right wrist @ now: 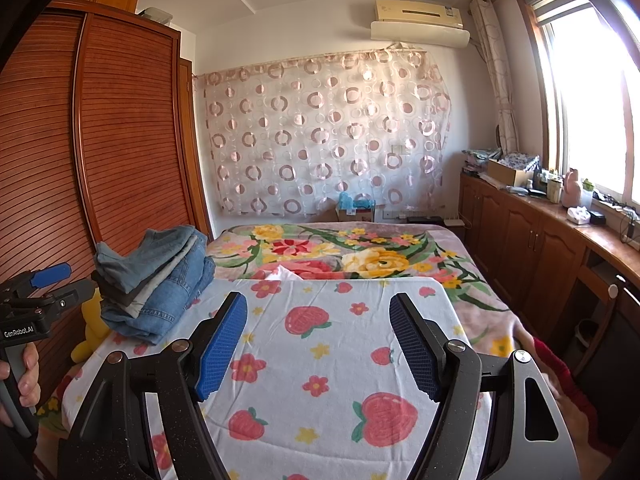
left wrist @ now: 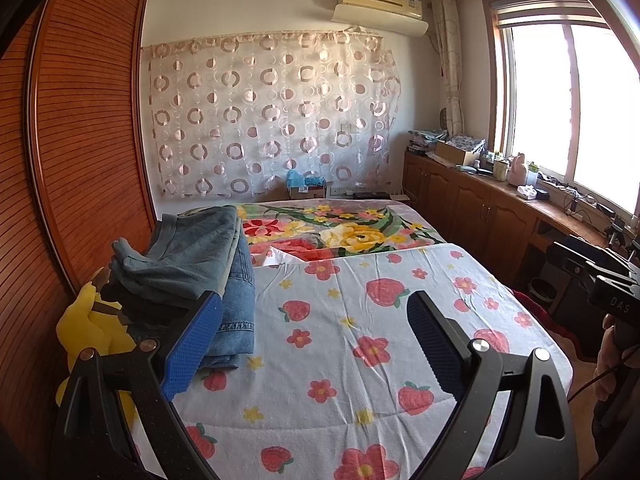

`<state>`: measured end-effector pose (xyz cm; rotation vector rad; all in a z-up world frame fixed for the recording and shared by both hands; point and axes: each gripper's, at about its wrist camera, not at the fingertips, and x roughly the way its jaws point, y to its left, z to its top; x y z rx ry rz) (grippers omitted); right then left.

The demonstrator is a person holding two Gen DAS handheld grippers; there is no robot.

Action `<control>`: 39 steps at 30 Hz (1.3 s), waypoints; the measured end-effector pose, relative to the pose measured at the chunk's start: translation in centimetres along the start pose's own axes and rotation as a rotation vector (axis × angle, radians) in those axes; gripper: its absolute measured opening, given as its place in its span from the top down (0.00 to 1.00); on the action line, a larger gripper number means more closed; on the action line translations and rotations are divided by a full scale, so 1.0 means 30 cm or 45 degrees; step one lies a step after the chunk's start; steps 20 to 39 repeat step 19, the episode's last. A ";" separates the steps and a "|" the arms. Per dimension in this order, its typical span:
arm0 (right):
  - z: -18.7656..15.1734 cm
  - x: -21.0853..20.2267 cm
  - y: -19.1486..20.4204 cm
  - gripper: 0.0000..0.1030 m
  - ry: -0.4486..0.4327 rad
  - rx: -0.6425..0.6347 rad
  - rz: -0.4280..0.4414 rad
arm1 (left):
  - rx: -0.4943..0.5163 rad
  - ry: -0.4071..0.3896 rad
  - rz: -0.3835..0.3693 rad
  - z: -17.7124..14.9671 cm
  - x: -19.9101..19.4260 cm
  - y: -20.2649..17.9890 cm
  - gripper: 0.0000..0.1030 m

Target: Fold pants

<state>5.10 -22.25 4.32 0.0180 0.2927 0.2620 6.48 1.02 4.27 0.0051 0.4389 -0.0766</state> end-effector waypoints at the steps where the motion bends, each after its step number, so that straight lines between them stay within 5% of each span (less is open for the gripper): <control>1: 0.002 -0.001 -0.002 0.27 0.000 0.001 0.000 | 0.000 0.000 0.000 0.000 0.000 0.000 0.09; 39: -0.001 -0.001 -0.001 0.27 -0.004 -0.003 -0.003 | -0.001 0.001 -0.001 -0.003 -0.001 0.002 0.09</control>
